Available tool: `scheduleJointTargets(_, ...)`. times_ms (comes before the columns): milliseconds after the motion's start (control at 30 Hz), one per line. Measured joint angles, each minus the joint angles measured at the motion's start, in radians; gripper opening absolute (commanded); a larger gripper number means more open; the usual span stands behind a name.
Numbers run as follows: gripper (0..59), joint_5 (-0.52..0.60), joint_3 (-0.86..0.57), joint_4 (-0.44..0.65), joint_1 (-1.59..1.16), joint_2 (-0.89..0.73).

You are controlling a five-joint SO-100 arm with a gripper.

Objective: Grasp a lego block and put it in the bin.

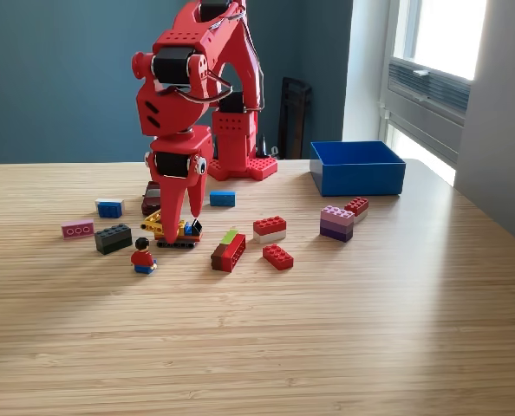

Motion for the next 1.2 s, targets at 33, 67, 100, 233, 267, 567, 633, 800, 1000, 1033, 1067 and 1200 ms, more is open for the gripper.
scheduleJointTargets(33, 34.3, 0.002, -0.017, 0.006, 0.006, -0.017)
scheduleJointTargets(67, 34.4, 0.005, -0.031, 0.012, 0.011, -0.034)
scheduleJointTargets(100, 34.4, 0.005, -0.046, 0.018, 0.014, -0.049)
scheduleJointTargets(233, 32.7, -0.006, -0.089, 0.028, 0.015, -0.097)
scheduleJointTargets(267, 31.7, -0.009, -0.095, 0.028, 0.015, -0.106)
scheduleJointTargets(567, 3.9, -0.011, -0.183, 0.028, 0.015, -0.166)
scheduleJointTargets(633, 0.1, -0.011, -0.189, 0.028, 0.015, -0.17)
scheduleJointTargets(800, 0.1, -0.011, -0.19, 0.029, 0.015, -0.172)
scheduleJointTargets(1000, 0.1, -0.011, -0.19, 0.029, 0.015, -0.172)
scheduleJointTargets(1033, 0.1, -0.011, -0.183, 0.029, 0.015, -0.172)
scheduleJointTargets(1067, 0.1, -0.018, -0.176, 0.029, 0.015, -0.172)
scheduleJointTargets(1200, 0.1, -0.044, -0.12, 0.028, 0.014, -0.17)
